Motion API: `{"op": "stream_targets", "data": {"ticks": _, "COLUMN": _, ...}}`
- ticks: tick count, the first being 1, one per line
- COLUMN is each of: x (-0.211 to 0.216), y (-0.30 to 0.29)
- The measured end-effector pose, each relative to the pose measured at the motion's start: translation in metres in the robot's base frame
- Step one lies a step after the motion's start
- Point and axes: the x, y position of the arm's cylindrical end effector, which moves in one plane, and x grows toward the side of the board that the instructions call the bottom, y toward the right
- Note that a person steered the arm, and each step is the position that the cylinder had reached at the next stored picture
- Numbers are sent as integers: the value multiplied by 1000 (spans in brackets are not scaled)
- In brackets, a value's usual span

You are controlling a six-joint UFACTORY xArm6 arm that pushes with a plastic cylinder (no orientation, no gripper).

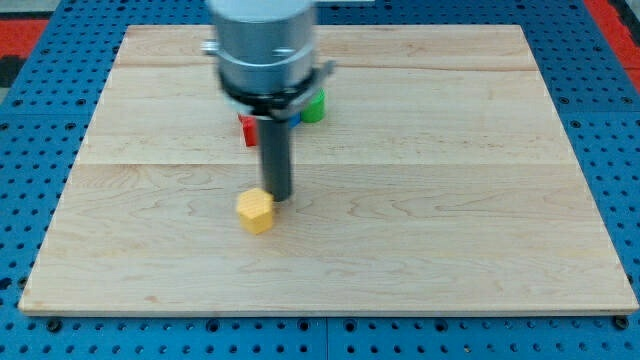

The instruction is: Move the yellow hexagon diagonally to the bottom left of the red star

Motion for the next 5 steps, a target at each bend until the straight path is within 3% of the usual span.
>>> {"op": "stream_targets", "data": {"ticks": 1, "x": 16, "y": 47}}
{"op": "stream_targets", "data": {"ticks": 2, "x": 27, "y": 33}}
{"op": "stream_targets", "data": {"ticks": 3, "x": 57, "y": -19}}
{"op": "stream_targets", "data": {"ticks": 4, "x": 20, "y": -102}}
{"op": "stream_targets", "data": {"ticks": 5, "x": -49, "y": -138}}
